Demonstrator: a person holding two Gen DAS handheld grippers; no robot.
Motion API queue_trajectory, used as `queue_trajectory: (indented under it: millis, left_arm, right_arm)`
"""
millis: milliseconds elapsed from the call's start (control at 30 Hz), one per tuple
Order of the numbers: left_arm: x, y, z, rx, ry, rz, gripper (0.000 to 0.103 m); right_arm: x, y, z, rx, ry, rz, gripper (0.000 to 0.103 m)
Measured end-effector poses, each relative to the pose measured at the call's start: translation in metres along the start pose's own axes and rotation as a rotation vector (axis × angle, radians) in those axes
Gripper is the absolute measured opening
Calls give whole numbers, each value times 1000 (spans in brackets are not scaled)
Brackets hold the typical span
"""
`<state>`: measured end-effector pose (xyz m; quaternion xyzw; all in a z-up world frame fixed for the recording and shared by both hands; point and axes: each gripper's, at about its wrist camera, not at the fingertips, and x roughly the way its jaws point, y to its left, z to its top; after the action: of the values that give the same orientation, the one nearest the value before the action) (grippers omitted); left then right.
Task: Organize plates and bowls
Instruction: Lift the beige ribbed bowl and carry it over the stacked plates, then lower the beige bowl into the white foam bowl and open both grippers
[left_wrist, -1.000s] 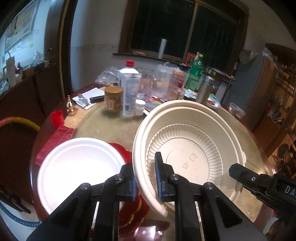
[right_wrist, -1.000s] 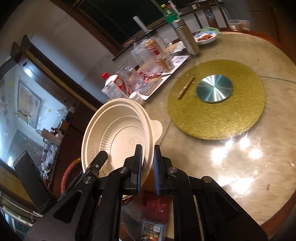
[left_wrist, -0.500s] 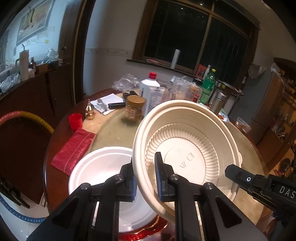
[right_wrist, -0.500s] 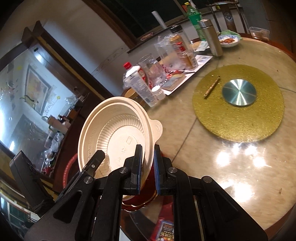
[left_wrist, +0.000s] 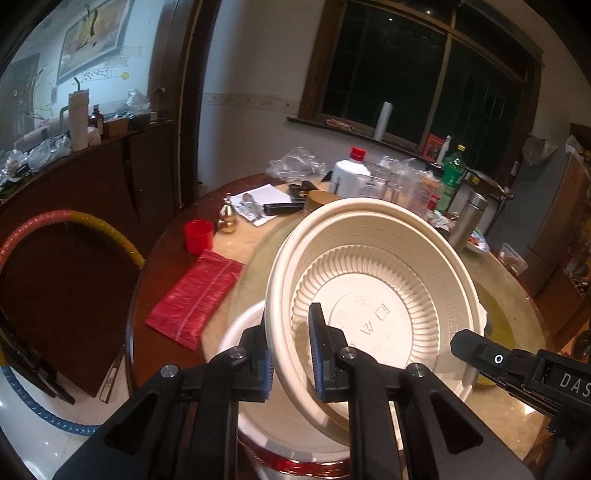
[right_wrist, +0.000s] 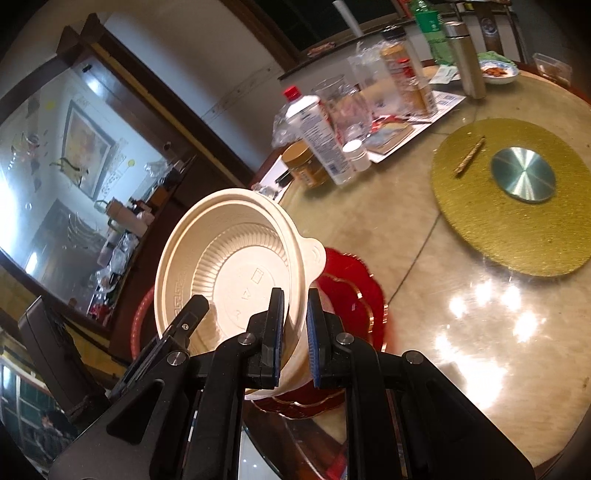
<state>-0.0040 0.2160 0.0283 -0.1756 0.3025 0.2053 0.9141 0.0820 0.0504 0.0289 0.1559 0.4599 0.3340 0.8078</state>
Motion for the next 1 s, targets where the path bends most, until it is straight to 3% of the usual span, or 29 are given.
queue_trajectory:
  millis: [500,1000]
  left_arm:
    - [17,30,-1,-1,40,68,15]
    - [27,30,-9,32,79,88,15]
  right_arm:
    - [46,18,-5,-21,86,8,11]
    - [53,10,-13,-17,117,2,11]
